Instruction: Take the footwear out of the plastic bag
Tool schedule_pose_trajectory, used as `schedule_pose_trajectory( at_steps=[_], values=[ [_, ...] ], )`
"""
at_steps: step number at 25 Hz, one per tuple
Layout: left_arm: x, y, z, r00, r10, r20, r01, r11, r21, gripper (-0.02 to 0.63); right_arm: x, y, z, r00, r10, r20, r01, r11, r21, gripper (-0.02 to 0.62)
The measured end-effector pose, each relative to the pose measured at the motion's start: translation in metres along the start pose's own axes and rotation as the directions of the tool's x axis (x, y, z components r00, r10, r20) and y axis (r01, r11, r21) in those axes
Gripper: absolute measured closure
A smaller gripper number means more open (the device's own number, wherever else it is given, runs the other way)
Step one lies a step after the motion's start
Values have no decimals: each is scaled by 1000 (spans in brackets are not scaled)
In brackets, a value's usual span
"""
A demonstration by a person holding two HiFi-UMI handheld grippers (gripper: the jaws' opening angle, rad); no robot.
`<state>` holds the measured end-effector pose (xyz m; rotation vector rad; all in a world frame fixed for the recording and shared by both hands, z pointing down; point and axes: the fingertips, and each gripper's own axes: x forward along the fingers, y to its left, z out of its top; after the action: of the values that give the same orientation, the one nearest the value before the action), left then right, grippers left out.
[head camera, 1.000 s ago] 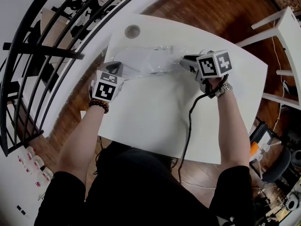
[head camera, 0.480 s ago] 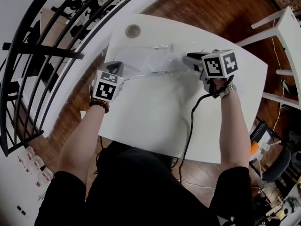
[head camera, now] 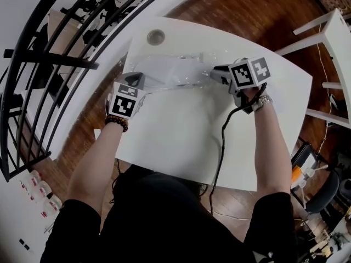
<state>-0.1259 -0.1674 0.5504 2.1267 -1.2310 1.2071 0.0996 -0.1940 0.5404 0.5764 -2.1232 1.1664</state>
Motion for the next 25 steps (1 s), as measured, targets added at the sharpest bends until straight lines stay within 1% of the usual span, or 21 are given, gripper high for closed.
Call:
schedule_pose_trajectory(
  at_steps=[3, 6, 9, 12, 18, 25],
  values=[
    [0, 2, 1, 1000, 10, 9, -10, 1000, 7, 586, 5, 1, -1, 1000, 19, -4, -19, 1000, 22, 500],
    [-3, -2, 2, 1000, -3, 4, 3, 1000, -4, 586, 4, 3, 1, 1000, 25, 6, -25, 999, 25, 504],
    [-4, -3, -1, 1000, -14, 3, 14, 1000, -21, 586, 2, 4, 3, 999, 27, 30, -28, 999, 34, 530],
    [-7, -3, 0, 999, -29, 24, 30, 999, -45, 586, -1, 4, 3, 998, 32, 49, -34, 998, 44, 546],
    [-16, 3, 1, 998, -3, 63, 8, 997, -78, 586, -12, 5, 3, 996, 14, 91, -19, 999, 47, 560],
    [-13, 5, -14, 1000, 4, 23, -2, 995, -100, 589, -29, -1, 1, 991, -13, 132, 5, 998, 62, 565]
  ],
)
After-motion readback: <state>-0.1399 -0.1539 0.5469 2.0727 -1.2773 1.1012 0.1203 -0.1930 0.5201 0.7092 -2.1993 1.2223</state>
